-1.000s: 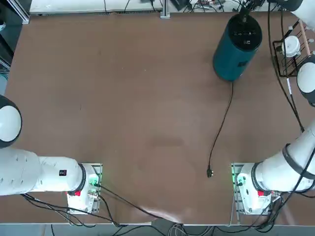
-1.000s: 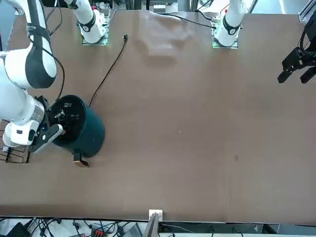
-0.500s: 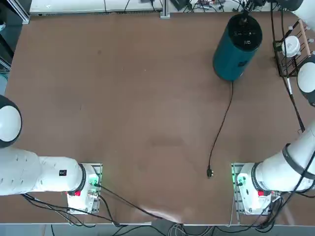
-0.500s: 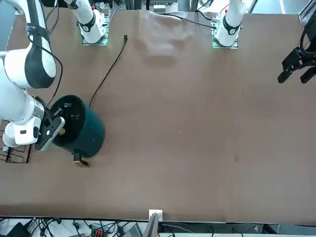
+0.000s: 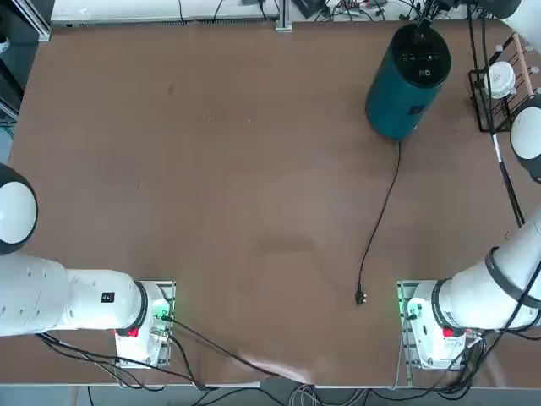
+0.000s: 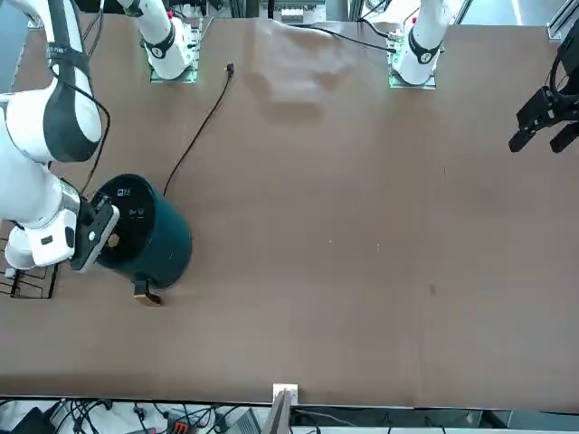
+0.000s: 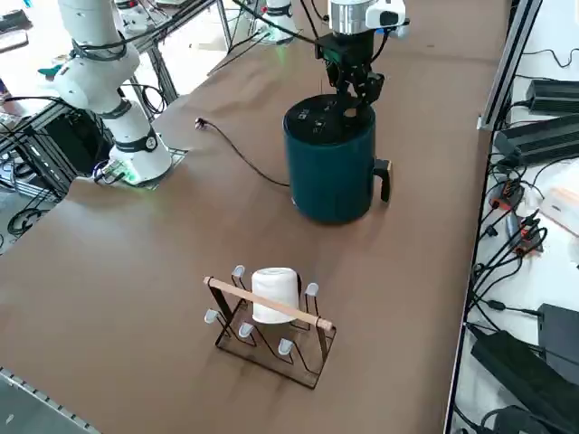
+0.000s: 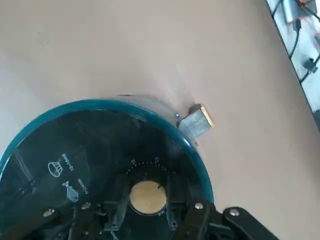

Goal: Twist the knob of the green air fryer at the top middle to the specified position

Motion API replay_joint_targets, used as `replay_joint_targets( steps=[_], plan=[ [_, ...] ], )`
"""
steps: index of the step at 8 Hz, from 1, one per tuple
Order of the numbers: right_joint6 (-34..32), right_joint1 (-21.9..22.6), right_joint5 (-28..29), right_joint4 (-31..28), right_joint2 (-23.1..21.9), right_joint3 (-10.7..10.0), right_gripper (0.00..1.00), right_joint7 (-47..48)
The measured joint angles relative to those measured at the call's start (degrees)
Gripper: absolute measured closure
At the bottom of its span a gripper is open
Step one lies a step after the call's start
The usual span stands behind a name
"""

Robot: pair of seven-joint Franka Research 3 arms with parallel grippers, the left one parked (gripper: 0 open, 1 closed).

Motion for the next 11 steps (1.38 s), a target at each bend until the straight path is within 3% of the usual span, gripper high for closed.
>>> replay_joint_targets(
  steps=[11],
  plan=[
    [-0.2,-0.8,-0.5,0.2,0.0,0.0,0.57,-20.1]
  ],
)
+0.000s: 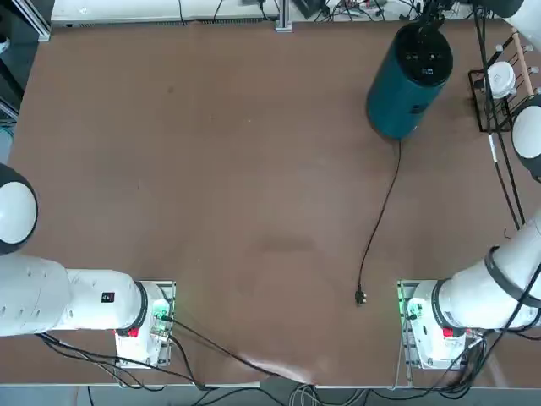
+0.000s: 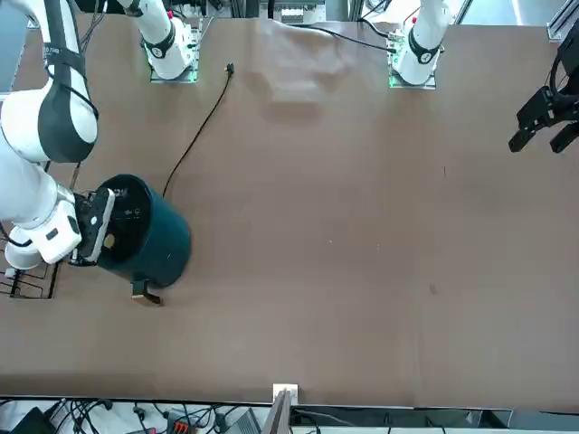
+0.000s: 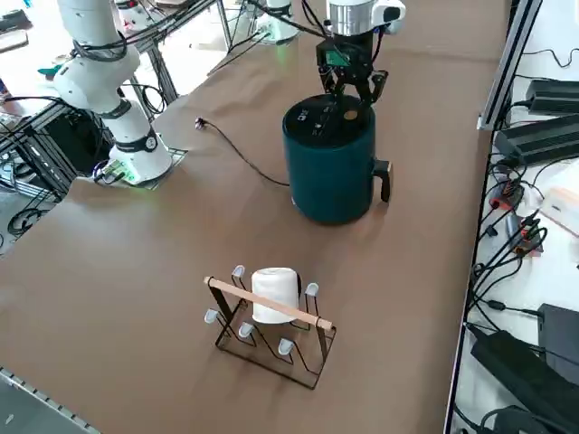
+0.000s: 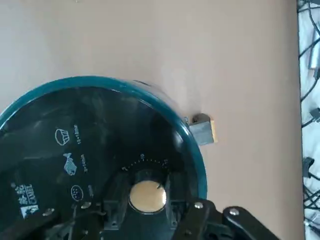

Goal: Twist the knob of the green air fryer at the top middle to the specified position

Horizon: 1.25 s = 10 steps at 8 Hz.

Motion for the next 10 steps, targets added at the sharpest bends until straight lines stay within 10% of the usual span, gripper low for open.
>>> replay_joint_targets(
  steps=[6,10],
  plan=[
    [0.1,-0.1,-0.7,0.0,0.0,0.1,0.56,-3.0],
    [1.4,-1.9,-2.8,-0.1,1.6,-0.7,0.0,-3.6]
  ],
)
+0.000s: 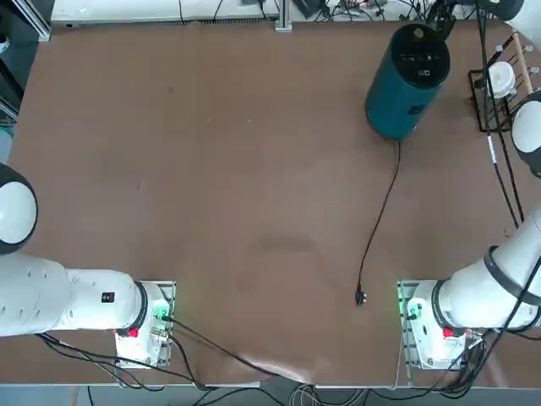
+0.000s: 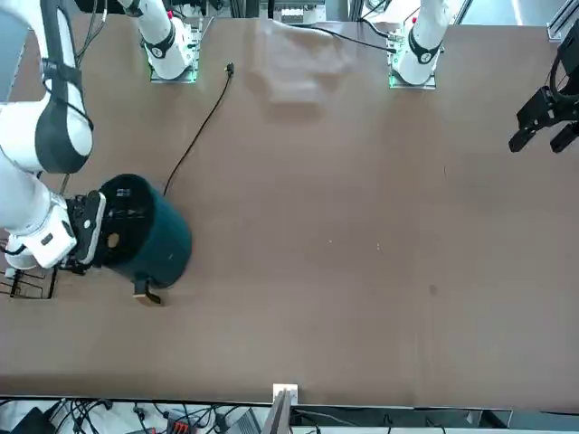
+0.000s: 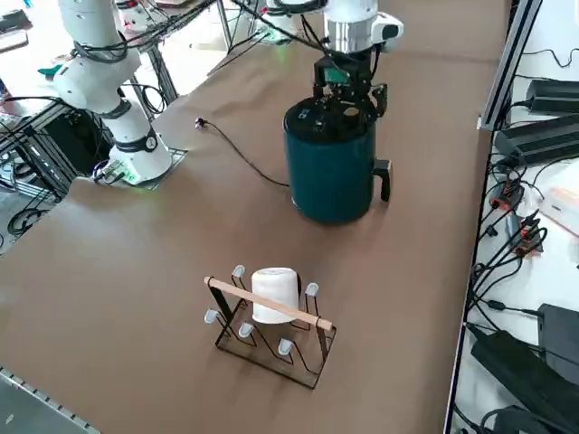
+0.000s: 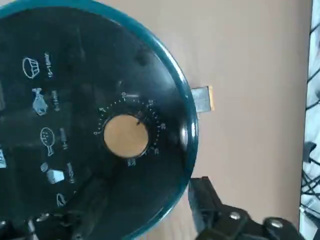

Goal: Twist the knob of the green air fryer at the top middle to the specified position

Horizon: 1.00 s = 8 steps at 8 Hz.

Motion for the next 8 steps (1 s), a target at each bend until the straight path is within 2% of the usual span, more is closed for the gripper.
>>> replay_joint_targets(
  steps=[4,6,8],
  plan=[
    [-0.1,0.4,0.0,0.7,-0.5,0.4,0.0,6.1],
    [-2.7,0.6,0.0,1.3,-2.2,0.4,0.0,15.8],
    [-7.2,0.8,-0.1,1.8,-5.7,0.5,0.0,31.6]
  ],
)
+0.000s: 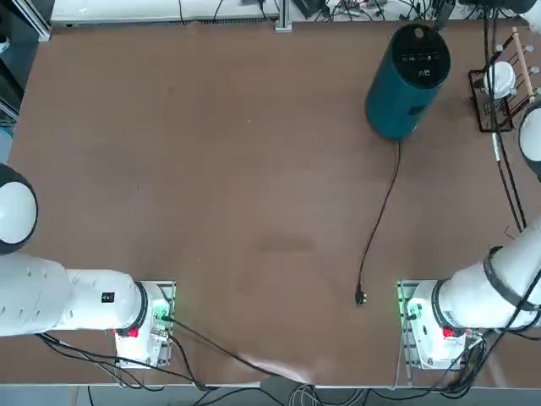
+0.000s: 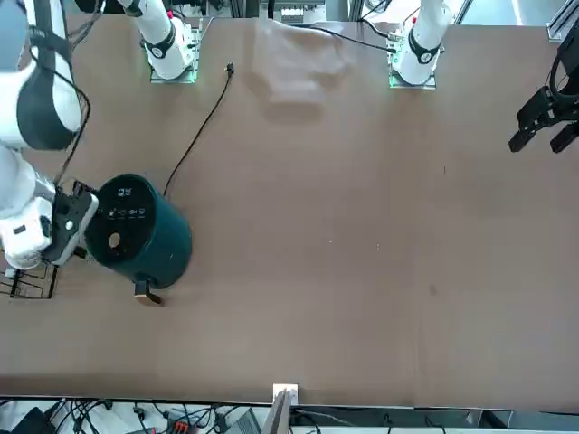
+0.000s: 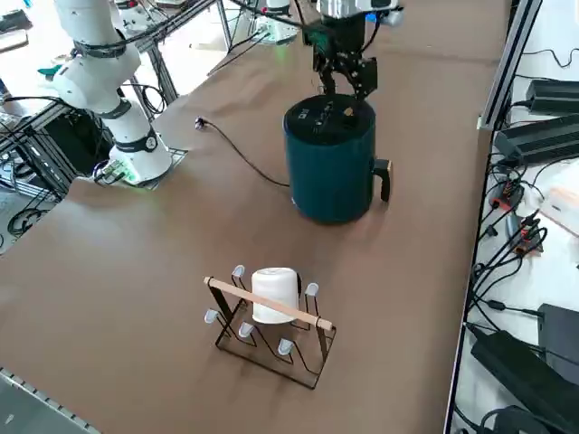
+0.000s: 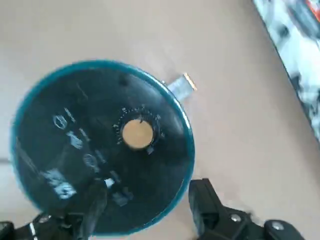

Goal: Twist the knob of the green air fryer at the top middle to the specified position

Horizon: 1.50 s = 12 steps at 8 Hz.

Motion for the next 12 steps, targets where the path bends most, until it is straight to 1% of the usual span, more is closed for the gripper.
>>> replay_joint_targets(
  steps=[2,4,8,9,10,12],
  plan=[
    [-2.7,0.2,0.0,0.1,-3.8,0.1,0.0,16.3],
    [-5.1,0.6,0.0,0.1,-6.4,0.2,0.0,33.5],
    [-7.6,0.6,0.4,0.0,-9.8,0.1,0.0,58.7],
    [-8.7,0.6,0.7,0.0,-10.9,0.0,0.0,62.1],
    [-9.5,0.5,1.7,0.0,-11.5,-0.3,0.0,63.4],
    [-10.7,-0.6,5.7,-0.3,-11.5,-1.5,0.0,63.6]
  ],
)
